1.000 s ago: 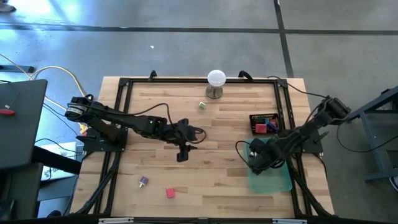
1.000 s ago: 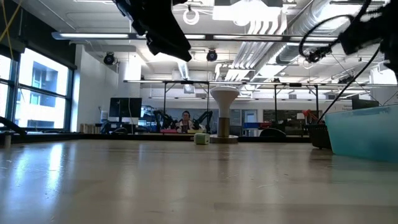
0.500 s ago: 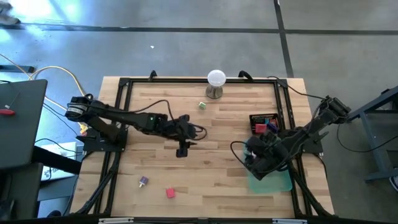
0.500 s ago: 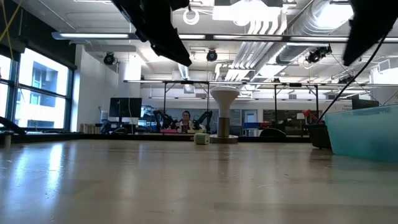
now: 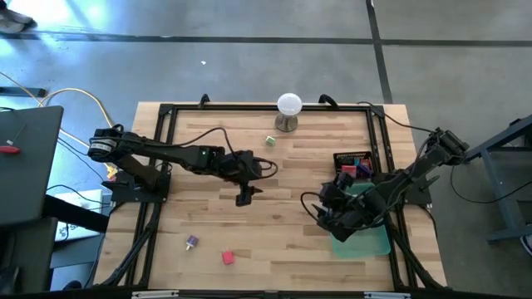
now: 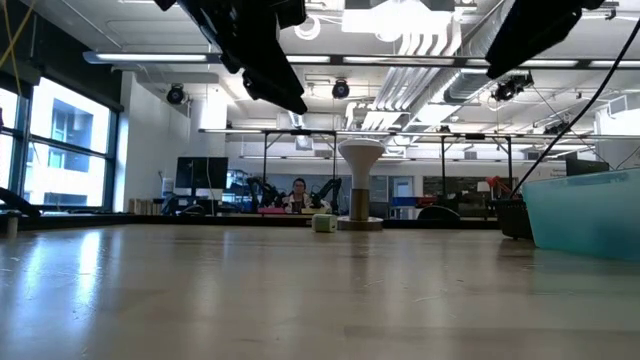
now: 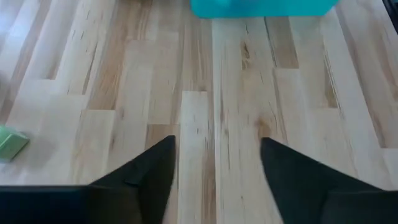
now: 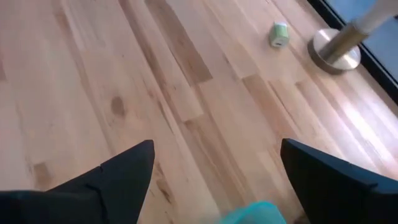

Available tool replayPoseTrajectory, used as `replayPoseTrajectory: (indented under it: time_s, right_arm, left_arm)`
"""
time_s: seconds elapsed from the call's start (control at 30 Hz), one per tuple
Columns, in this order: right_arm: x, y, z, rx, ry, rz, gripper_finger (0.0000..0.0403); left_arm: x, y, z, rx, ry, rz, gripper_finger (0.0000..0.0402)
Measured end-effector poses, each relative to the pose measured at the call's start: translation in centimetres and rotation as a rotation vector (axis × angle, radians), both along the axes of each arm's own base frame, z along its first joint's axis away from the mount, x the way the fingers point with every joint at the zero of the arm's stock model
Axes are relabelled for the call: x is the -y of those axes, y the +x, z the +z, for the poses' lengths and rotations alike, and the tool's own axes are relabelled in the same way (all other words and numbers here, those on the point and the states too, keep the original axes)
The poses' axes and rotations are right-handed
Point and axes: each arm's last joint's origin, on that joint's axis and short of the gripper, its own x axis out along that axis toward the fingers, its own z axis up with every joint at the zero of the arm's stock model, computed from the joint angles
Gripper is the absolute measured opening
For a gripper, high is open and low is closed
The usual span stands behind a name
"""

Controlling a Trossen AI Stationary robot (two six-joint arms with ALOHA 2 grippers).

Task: Pick & Place Office items
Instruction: Put the green charger adapter into the green bin

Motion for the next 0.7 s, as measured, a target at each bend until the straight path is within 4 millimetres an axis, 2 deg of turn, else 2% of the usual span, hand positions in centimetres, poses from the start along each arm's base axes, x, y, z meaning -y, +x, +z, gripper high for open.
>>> replayPoseTrajectory:
  time_s: [0.17,0.3,0.5,0.7]
  right_arm:
    - [-0.2,0.4,0.2,0.028,-0.012,0.031,0.0338]
    - [-0.2,0.5,0.3,0.046,-0.050,0.044,0.0338]
    - [-0.1,0.8,0.5,0.072,-0.118,0.055,0.0340]
    - [0.2,1.2,0.5,0.060,-0.059,0.060,0.0341]
  left_arm:
    - [-0.2,0.0,0.0,0.001,0.016,0.032,0.0300]
    - [-0.6,0.1,0.0,0.006,0.035,0.053,0.0336]
    - [-0.7,0.1,0.0,0.006,-0.019,0.105,0.0341]
    - [-3.6,0.0,0.0,0.005,0.060,0.066,0.0333]
